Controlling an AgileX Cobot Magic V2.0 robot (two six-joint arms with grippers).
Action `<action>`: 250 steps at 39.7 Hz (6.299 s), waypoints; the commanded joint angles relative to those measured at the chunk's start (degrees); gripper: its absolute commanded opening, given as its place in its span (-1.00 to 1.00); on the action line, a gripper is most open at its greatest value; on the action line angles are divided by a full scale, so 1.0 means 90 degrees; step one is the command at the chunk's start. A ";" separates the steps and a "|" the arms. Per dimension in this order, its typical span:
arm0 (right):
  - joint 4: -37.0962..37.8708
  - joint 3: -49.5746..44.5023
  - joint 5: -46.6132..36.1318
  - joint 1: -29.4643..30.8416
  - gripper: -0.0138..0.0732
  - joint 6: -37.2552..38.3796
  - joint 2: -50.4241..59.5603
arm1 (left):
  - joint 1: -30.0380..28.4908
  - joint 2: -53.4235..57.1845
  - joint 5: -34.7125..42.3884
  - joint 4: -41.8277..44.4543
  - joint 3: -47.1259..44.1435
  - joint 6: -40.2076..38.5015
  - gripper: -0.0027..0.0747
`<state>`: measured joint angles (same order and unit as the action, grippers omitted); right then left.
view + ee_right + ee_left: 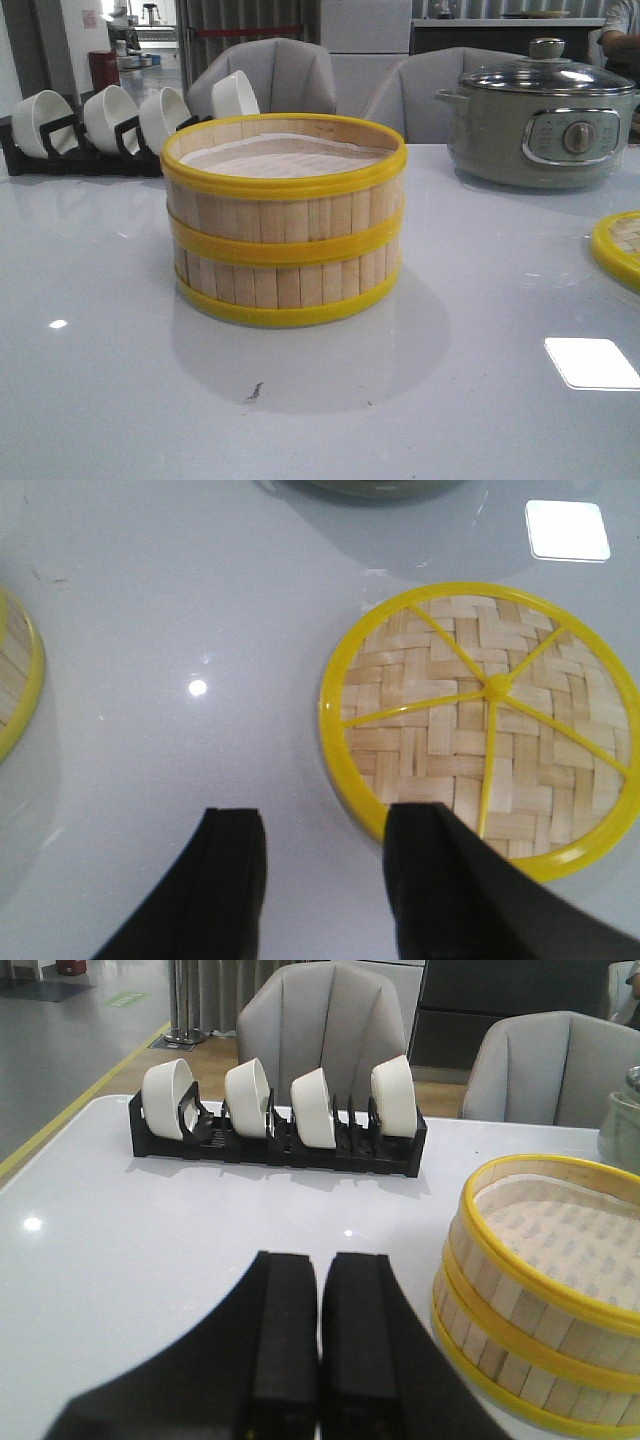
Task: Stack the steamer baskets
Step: 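Move the right gripper above the yellow-framed bamboo lid, then lower the right gripper and grasp the lid's center knob, then lift the lid with the right gripper over the basket stack, then lower the lid onto the top basket and open the right gripper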
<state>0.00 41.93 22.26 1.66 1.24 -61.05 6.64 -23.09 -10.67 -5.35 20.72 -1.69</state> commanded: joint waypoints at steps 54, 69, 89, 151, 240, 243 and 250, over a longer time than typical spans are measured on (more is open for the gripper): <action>0.0053 0.4177 0.1256 0.1590 0.27 -0.0026 -0.4949 | -0.0007 -0.0086 0.0520 -0.0002 0.0194 -0.0070 -0.69; -0.0131 0.4177 0.0908 0.1607 0.27 -0.0026 -0.4954 | -0.0007 -0.0086 0.0520 -0.0002 0.0194 -0.0070 -0.69; -0.0190 0.4177 0.0969 0.1601 0.27 -0.0026 -0.5235 | -0.0007 -0.0086 0.0520 -0.0002 0.0194 -0.0070 -0.69; -0.0259 0.9804 0.3781 -0.3331 -0.55 -0.0050 -0.6255 | -0.0007 -0.0086 0.0520 -0.0002 0.0194 -0.0070 -0.69; -0.0293 0.9773 0.4153 -0.3733 -0.55 -0.0044 -0.6536 | -0.0007 -0.0086 0.0520 -0.0002 0.0194 -0.0070 -0.69; -0.0290 0.9773 0.4160 -0.3733 -0.55 -0.0044 -0.6536 | -0.0007 -0.0086 0.0520 -0.0002 0.0194 -0.0070 -0.69; -0.0309 0.9773 0.4230 -0.3733 -0.25 -0.0044 -0.6536 | -0.0007 -0.0086 0.0520 -0.0002 0.0194 -0.0070 -0.69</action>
<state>-2.30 128.07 62.94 -32.04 1.24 -123.89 6.64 -23.09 -10.67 -5.25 20.72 -1.73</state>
